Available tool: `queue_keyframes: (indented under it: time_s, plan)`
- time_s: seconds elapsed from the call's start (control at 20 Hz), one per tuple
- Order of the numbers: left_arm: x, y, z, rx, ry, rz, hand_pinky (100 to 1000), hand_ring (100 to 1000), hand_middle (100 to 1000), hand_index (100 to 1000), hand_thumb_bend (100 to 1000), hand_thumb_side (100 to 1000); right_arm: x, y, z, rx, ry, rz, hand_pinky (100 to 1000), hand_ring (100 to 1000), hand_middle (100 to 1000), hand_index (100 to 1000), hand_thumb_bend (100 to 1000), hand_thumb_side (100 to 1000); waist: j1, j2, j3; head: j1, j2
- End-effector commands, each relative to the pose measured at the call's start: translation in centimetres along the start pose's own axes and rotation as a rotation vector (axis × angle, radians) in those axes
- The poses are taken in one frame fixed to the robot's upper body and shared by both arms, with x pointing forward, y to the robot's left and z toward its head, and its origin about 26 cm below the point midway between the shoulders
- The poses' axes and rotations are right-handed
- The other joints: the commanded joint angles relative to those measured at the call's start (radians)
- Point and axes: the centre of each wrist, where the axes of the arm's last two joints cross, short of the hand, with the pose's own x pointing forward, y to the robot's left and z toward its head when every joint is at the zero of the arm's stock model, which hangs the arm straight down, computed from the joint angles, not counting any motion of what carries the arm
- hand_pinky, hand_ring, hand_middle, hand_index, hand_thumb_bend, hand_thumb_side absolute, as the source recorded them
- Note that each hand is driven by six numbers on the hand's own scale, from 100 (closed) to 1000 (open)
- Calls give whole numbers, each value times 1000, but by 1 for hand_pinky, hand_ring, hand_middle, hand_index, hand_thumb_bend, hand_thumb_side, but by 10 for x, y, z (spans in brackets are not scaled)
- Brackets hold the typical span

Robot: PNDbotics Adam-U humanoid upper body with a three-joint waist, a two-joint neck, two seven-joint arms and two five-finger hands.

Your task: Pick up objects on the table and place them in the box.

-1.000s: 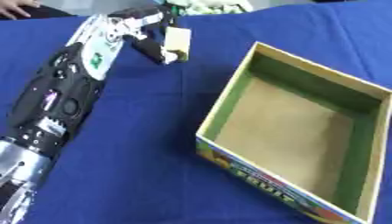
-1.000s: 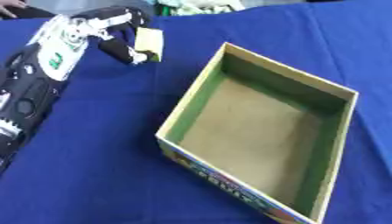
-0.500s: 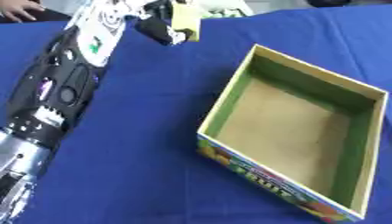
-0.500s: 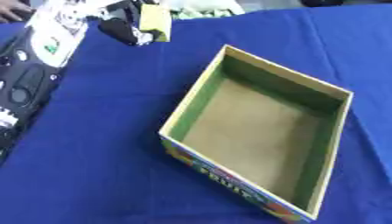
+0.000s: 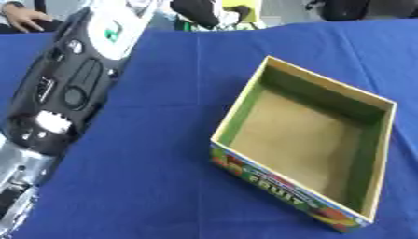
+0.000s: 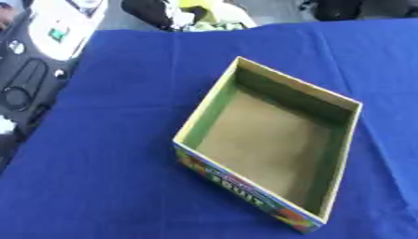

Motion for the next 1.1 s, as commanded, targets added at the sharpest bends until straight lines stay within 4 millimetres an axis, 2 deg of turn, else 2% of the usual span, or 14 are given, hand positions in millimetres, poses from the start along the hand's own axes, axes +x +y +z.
queue_keyframes:
  time_s: [0.05, 0.25, 0.6, 0.9, 1.1]
  plan:
    - [37, 0, -2, 28, -92, -30, 554, 682, 886, 577, 100, 329, 8, -11, -11, -31, -53, 21, 631, 766, 644, 829, 100, 1000, -7, -29, 3, -14, 15]
    - [58, -28, -3, -4, -135, -3, 545, 677, 894, 564, 100, 327, 7, -14, -11, -49, -52, 32, 631, 766, 644, 829, 100, 1000, -8, -41, 11, -22, 21]
    - [61, -77, -11, -120, -103, 66, 542, 677, 906, 566, 100, 316, 3, -16, -8, -64, -30, 42, 628, 765, 642, 829, 100, 1000, -8, -40, 15, -22, 24]
    - [57, -104, -17, -189, -79, 79, 538, 675, 907, 565, 100, 311, 2, -15, -5, -65, -14, 37, 626, 765, 641, 830, 100, 1000, -8, -31, 8, -23, 20]
    - [54, -110, -19, -202, -75, 76, 538, 675, 907, 565, 100, 311, 1, -15, -5, -65, -12, 36, 626, 765, 641, 830, 100, 1000, -8, -30, 7, -23, 20]
